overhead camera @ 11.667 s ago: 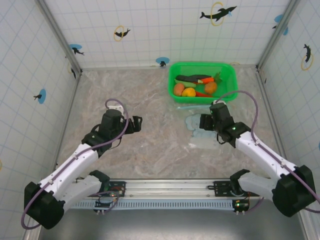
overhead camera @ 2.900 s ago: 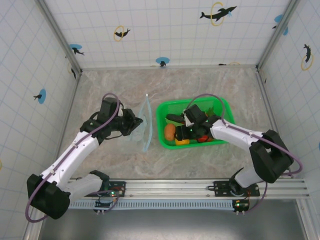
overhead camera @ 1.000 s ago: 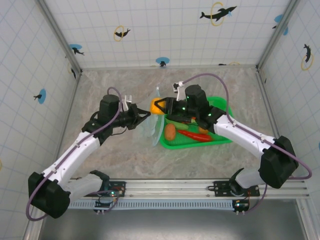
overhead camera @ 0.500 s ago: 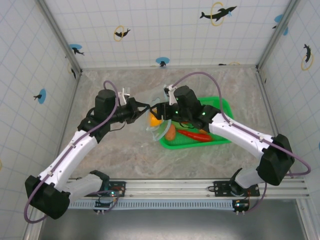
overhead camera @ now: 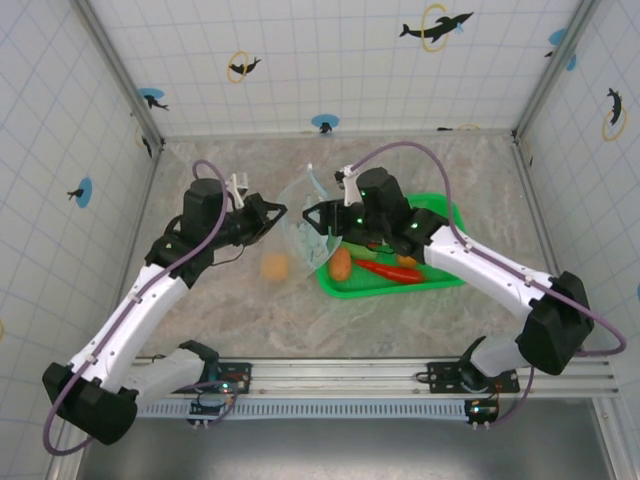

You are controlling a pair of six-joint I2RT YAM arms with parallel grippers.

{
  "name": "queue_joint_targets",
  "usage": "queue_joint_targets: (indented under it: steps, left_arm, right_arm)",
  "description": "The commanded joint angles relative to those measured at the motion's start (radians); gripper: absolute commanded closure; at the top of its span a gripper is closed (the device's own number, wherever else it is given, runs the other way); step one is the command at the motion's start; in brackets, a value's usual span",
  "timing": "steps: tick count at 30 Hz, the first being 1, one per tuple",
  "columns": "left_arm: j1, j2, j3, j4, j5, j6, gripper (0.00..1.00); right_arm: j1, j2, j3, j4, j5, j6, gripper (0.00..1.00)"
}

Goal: Place the food in the zip-top bag and seal the zipper

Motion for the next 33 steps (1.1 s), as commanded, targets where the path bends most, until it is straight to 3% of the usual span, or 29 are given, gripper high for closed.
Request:
queue_joint_targets:
  steps: [1, 4, 10, 18, 23, 33]
  left_arm:
    - [0.003, -0.031, 0.032, -0.063, -0.085, 0.052, 1.0]
    - [0.003, -0.041, 0.026, -0.087, -0.117, 0.063, 1.0]
    - [0.004, -0.053, 0.04, -0.12, -0.16, 0.1, 1.0]
    - [0.004, -0.048, 0.102, -0.156, -0.163, 0.125, 1.0]
    - [0.004, -0.045, 0.097, -0.152, -0.159, 0.129, 1.0]
    - [0.004, -0.047, 0.035, -0.115, -0.148, 0.125, 1.0]
  right_arm:
    - [-0.039, -0.08, -0.033, 0.079, -0.024, 0.004, 0.23]
    - [-0.051, -0.169, -0.103, 0.147, -0.003, -0.025, 0.2]
    - [-0.184, -0.227, -0.158, 0.039, -0.061, -0.031, 0.17]
    - [-0.25, -0.184, -0.192, -0.395, 0.357, -0.014, 0.16]
    - [-0.262, -0.122, -0.244, -0.507, 0.488, 0.105, 0.07]
    - [-0.306, -0.03, -0.345, -0.375, 0.355, 0.257, 0.07]
